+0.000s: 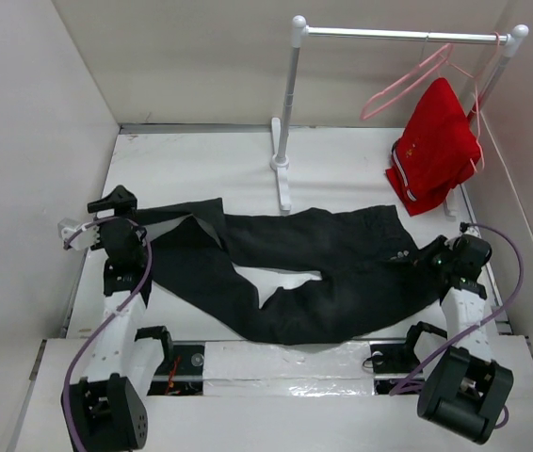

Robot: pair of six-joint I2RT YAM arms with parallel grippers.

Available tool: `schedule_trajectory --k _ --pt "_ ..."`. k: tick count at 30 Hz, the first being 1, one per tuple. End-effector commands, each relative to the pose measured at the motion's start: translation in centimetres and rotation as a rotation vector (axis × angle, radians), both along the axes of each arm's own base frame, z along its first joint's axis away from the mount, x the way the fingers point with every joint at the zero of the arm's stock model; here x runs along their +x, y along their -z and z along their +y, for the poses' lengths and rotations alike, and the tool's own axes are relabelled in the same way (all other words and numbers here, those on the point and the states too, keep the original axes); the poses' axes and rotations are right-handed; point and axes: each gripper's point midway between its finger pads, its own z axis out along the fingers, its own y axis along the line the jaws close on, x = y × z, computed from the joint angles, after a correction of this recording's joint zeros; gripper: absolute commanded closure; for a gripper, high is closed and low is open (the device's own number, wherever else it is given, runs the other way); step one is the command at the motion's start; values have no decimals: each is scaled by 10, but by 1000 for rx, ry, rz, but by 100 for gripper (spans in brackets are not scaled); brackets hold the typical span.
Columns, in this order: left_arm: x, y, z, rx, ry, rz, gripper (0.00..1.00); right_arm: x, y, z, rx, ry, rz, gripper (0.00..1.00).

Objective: Place the trousers on the hanger
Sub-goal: Flatten out the trousers at the center of the board.

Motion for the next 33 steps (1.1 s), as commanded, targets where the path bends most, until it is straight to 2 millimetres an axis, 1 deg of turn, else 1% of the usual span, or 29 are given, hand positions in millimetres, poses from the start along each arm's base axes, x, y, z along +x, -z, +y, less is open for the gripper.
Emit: schedule_trajectory --k 1,2,3,4,5,6,7,9,10,12,13,14,15,16,17,18,19,20,21,22,24,25,26,27,28,30,31,32,33 --pt "-7 -41 4 43 -18 -76 27 -5 -9 14 22 -86 0 81" --pt "-4 -54 -2 53 8 -97 25 -5 -12 13 5 -102 -8 69" --pt "0 -58 -7 61 42 -103 25 -3 -20 13 -12 -117 -21 51" --pt "3 -61 -13 82 66 -97 25 -4 -27 13 -31 -131 -29 24" --pt "5 -64 -17 86 82 -101 26 -4 -34 10 -57 -136 -29 17" --pt "5 -67 -17 87 78 -109 27 -2 -40 10 -102 -157 -32 14" --pt "4 -70 -18 87 84 -120 28 3 -49 4 -141 -133 -41 13" --pt "5 -79 -24 100 111 -147 32 11 -57 4 -143 -140 -91 14" --pt "6 -83 -29 109 127 -150 32 24 -68 1 -161 -134 -163 19" --pt "11 -93 -45 132 198 -170 34 38 -65 -7 -176 -86 -159 29" --pt "13 -96 -53 143 229 -183 35 49 -73 -13 -196 -75 -208 41" --pt "16 -97 -65 148 272 -196 36 56 -59 -3 -150 -110 -175 43" --pt "18 -100 -75 148 317 -219 37 65 -59 5 -131 -129 -189 42" --pt "22 -96 -82 144 350 -215 37 76 -59 12 -138 -145 -202 37" --pt "25 -96 -86 142 370 -219 38 88 -63 8 -175 -109 -191 33" --pt "27 -95 -99 127 419 -230 38 98 -44 29 -170 -164 -138 28" --pt "32 -89 -105 126 443 -217 38 109 -43 34 -181 -165 -144 20" --pt "35 -87 -108 133 455 -211 38 115 -35 31 -197 -145 -103 16" --pt "36 -87 -114 140 475 -201 38 126 -25 35 -179 -155 -69 15" --pt "38 -79 -119 147 489 -176 38 134 -23 37 -168 -139 -74 15" --pt "37 -71 -121 146 504 -169 38 142 -14 36 -148 -128 -52 15" --pt "36 -68 -122 145 508 -170 38 144 0 36 -137 -124 -16 17" --pt "36 -63 -123 141 513 -167 38 144 5 35 -135 -117 2 19" --pt "35 -54 -123 140 516 -153 38 144 9 34 -136 -114 12 28" --pt "35 -49 -121 140 509 -141 38 142 9 34 -130 -106 13 31" --pt "34 -41 -121 149 498 -122 38 140 2 28 -152 -70 -1 30" --pt "34 -37 -120 155 493 -111 38 138 -2 25 -171 -62 -11 33" --pt "34 -36 -122 161 496 -104 38 138 -18 18 -204 -32 -46 33" --pt "35 -34 -119 174 482 -92 38 138 -24 12 -231 -8 -54 33"
